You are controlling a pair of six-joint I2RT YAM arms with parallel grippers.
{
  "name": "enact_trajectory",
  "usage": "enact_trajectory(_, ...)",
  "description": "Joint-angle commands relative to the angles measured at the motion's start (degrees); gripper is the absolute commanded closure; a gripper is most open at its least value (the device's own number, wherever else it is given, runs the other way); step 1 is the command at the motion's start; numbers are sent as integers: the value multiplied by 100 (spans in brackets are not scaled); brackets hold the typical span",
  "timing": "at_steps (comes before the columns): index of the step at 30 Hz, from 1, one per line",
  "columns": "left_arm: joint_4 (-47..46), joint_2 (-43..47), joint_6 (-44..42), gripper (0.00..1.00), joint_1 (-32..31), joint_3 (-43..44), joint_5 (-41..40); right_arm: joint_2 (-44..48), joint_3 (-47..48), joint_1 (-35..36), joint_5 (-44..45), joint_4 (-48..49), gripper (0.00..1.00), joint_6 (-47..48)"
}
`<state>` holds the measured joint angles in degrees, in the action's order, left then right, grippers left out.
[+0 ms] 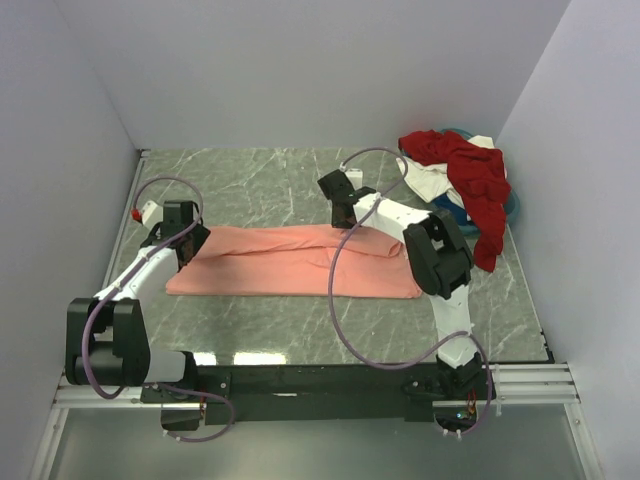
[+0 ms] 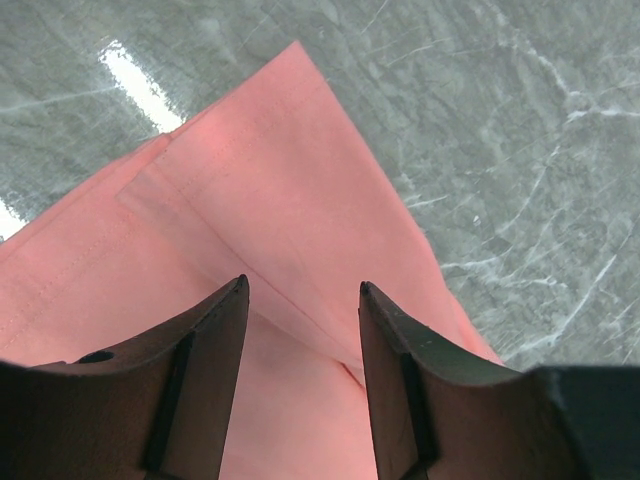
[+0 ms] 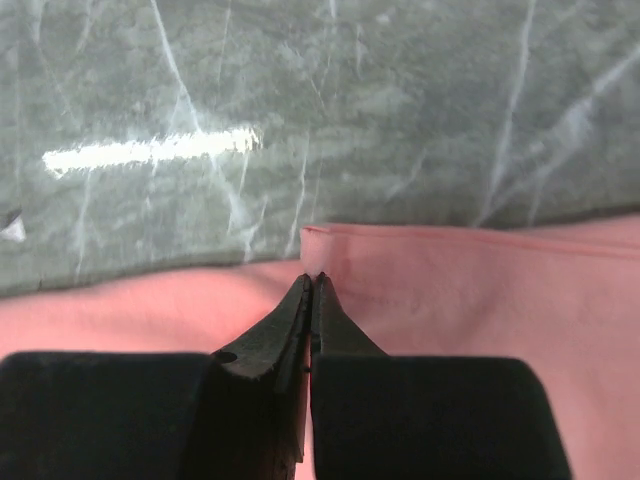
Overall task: Fold and stack the t-shirts
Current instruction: Fold the tshirt
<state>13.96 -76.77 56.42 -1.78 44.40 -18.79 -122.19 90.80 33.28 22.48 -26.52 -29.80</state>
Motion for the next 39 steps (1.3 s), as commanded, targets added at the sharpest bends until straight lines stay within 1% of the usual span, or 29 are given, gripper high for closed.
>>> enact_trajectory(1,-200,-66,-70,47,-33,-54,-2,809,-299,144,230,174,100,-175)
enact_trajectory(12,-288,-321,9,47,-33,-90,-46,1812,-1512,583,20,595,100,-605)
enact_trajectory(16,-323,-426,9,47,-33,-90,-55,2295,-2206,785,-41,902,100,-807)
enact_trajectory(17,-341,-531,18,47,-33,-81,-72,2522,-2590,916,-146,1130,100,-973)
enact_trajectory(18,-341,-532,18,47,-33,-81,-73,2525,-2594,978,-147,1132,100,-975)
enact_trajectory(22,-376,-628,27,47,-33,-63,-90,2901,-3286,1145,-349,1526,100,-1115)
enact_trajectory(24,-402,-663,27,47,-33,-46,-55,3016,-3472,1181,-472,1808,97,-1116)
enact_trajectory(27,-429,-681,27,47,-33,-20,-46,3192,-3701,1243,-675,1967,83,-1019)
enact_trajectory(29,-446,-699,-8,47,-33,-19,-37,3412,-3833,1251,-754,2045,77,-949)
enact_trajectory(30,-446,-716,-26,47,-33,7,-29,3508,-3877,1251,-754,2063,74,-879)
enact_trajectory(31,-446,-716,-44,47,-33,33,-3,3709,-3921,1260,-745,2063,68,-826)
enact_trajectory(33,-507,-716,-88,48,-33,16,33,3878,-3913,1260,-640,1950,64,-712)
enact_trajectory(34,-543,-708,-122,48,-33,16,85,3983,-3817,1234,-509,1854,61,-676)
enact_trajectory(35,-587,-681,-192,48,-33,7,181,4010,-3746,1129,-308,1626,60,-606)
enact_trajectory(37,-718,-637,-272,49,-85,-28,314,3984,-3536,875,-227,1466,58,-527)
enact_trajectory(38,-754,-594,-333,48,-120,-19,419,3940,-3465,673,-470,1370,58,-474)
enact_trajectory(39,-789,-567,-377,48,-173,-11,481,3862,-3386,167,-655,1334,58,-439)
